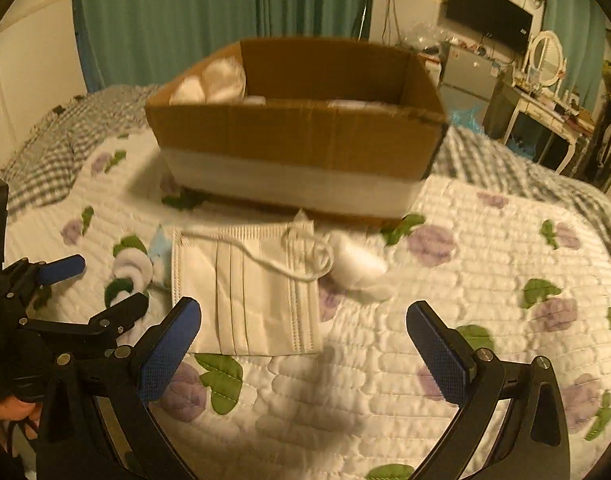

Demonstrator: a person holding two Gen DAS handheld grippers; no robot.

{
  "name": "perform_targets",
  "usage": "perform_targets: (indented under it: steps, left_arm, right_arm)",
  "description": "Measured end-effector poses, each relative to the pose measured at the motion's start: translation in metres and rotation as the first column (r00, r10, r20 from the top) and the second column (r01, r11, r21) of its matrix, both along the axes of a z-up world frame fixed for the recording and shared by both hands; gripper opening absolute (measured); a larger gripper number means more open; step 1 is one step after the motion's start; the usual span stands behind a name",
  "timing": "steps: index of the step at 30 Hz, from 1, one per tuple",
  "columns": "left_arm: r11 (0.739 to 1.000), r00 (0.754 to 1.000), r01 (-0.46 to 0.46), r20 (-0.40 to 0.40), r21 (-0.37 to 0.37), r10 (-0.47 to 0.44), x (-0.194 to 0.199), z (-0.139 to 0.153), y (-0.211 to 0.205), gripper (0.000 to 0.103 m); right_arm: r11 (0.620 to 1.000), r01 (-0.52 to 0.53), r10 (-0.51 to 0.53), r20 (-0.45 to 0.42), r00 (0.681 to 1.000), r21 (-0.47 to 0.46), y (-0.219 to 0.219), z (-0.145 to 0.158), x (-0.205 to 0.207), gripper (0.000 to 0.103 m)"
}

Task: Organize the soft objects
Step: 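Grasp the white fuzzy sock with the left gripper while the right grasps the white mask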

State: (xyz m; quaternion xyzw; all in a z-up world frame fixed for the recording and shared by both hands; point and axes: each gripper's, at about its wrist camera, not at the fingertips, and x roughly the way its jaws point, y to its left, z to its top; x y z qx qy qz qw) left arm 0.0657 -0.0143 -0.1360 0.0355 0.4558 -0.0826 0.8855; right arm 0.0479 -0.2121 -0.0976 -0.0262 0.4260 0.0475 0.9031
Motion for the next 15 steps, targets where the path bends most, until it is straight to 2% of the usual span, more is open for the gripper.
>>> perform_targets:
  steps: [2,6,8,13,14,15]
  left_arm:
    - [1.0,1.0,0.007,-0.002,0.006,-0.007,0.0,-0.004,-0.002,0.094]
    - [1.0,1.0,0.015,-0.003,0.022,-0.015,-0.002,-0.011,-0.006,0.094]
    - [1.0,1.0,0.019,-0.007,0.021,-0.019,-0.002,-0.013,-0.006,0.094]
    - [1.0,1.0,0.021,0.001,0.021,-0.021,-0.005,-0.009,-0.008,0.073]
    - [0.999,1.0,0.024,0.003,0.022,-0.024,-0.004,-0.008,-0.008,0.067]
    - [0.999,1.0,0.03,0.004,0.023,-0.031,-0.005,-0.008,-0.009,0.054]
  right_arm:
    - [1.0,-0.002,0.002,-0.023,1.0,-0.003,0.001,-0.009,0.006,0.103]
    - [1.0,0.002,-0.001,-0.07,0.998,0.012,-0.001,-0.026,0.016,0.09]
    - [1.0,0.002,0.0,-0.095,0.995,0.028,-0.004,-0.033,0.02,0.087]
    - [0.999,0.001,0.004,-0.106,0.994,0.047,-0.004,-0.037,0.021,0.084]
    - [0.999,-0.001,0.007,-0.106,0.994,0.052,-0.004,-0.037,0.02,0.08]
    - [0.998,-0.006,0.012,-0.108,0.994,0.058,-0.004,-0.037,0.02,0.073]
